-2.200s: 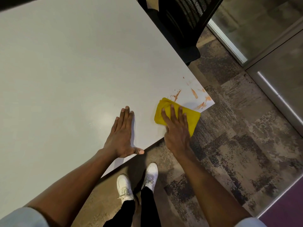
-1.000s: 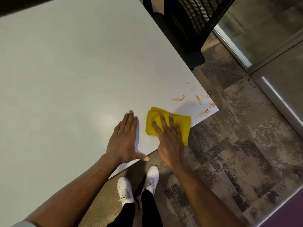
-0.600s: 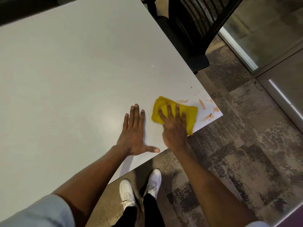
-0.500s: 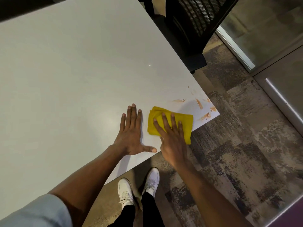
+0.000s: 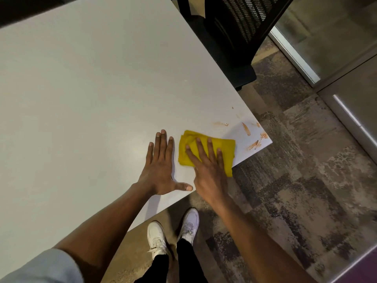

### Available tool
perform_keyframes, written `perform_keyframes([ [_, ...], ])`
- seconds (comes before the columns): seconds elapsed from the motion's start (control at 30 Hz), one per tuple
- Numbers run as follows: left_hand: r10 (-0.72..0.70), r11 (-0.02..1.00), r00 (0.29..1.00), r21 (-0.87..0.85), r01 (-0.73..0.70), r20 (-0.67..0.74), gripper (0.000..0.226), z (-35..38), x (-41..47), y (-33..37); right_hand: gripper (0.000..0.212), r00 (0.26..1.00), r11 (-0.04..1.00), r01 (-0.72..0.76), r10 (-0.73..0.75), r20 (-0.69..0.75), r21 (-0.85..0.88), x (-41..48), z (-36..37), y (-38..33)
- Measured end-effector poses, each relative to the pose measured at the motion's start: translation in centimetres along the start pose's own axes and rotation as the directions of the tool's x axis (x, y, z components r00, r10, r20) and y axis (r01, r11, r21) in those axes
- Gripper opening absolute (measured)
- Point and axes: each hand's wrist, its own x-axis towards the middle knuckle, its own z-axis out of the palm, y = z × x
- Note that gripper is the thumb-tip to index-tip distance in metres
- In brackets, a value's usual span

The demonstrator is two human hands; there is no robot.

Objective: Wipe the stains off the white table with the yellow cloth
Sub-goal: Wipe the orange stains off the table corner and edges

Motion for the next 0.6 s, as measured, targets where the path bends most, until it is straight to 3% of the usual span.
perform_keyframes([
  [0.1, -0.008, 1.000, 1.000, -0.003, 0.008, 0.023, 0.169, -0.3, -0.1, 0.2, 0.091, 0.998, 0.998, -0.061, 0.061, 0.001, -0.011, -1.1, -0.3, 1.7],
  [0.3, -0.068, 0.996, 0.994, 0.059, 0.063, 0.082, 0.169, -1.1, 0.1, 1.1, 0.065, 0.979, 0.979, -0.198, 0.200, -0.044, 0.054, 6.0, -1.5, 2.2],
  [0.4, -0.088, 0.993, 0.990, 0.085, 0.079, 0.111, 0.172, -1.5, 0.4, 1.9, 0.067, 0.994, 0.993, -0.113, 0.113, -0.012, 0.026, 5.4, -1.6, 2.3],
  [0.47, -0.026, 0.995, 0.996, 0.099, 0.017, 0.089, 0.169, -1.9, 0.7, 2.1, 0.074, 0.999, 0.999, -0.047, 0.047, -0.003, 0.022, 2.9, -1.8, 2.9],
  [0.6, 0.114, 0.993, 0.992, 0.011, -0.114, 0.058, 0.162, -1.6, 1.9, 2.4, 0.085, 0.993, 0.993, -0.116, 0.116, 0.011, -0.009, -2.1, -2.1, 4.7],
])
